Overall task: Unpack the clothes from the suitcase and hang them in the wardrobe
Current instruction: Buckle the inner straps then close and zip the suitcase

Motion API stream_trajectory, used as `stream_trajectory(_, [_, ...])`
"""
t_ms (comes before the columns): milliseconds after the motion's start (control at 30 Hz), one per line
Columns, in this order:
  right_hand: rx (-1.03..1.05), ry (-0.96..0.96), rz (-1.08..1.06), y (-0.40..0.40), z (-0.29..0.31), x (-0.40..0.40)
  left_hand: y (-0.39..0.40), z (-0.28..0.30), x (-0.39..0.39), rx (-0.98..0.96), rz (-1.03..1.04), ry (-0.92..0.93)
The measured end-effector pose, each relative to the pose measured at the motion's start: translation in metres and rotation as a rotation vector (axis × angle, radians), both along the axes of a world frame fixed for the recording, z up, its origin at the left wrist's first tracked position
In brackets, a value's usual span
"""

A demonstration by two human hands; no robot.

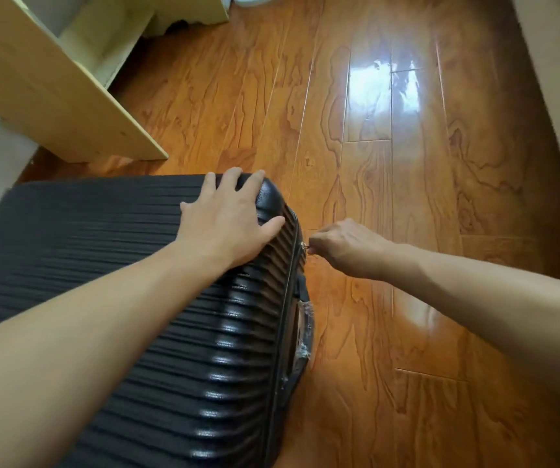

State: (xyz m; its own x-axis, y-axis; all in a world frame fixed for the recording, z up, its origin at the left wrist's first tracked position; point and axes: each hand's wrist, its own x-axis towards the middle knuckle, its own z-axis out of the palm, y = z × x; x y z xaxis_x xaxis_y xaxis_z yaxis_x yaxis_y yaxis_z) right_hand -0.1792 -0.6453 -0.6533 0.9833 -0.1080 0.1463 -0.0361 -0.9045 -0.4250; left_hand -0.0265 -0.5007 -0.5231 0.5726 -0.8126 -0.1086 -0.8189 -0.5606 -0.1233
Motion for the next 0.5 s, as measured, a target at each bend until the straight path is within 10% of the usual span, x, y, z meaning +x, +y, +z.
stream_trajectory(267, [0.075,0.198,0.089,0.128,0.011,-0.074,0.011,0.011,-0.011,0.009,-0.05,0.104])
stream_trajectory(500, [-0.053,0.233,-0.234,0.13,0.024,-0.067,0.229,0.032,-0.066,0.089,-1.014,0.139])
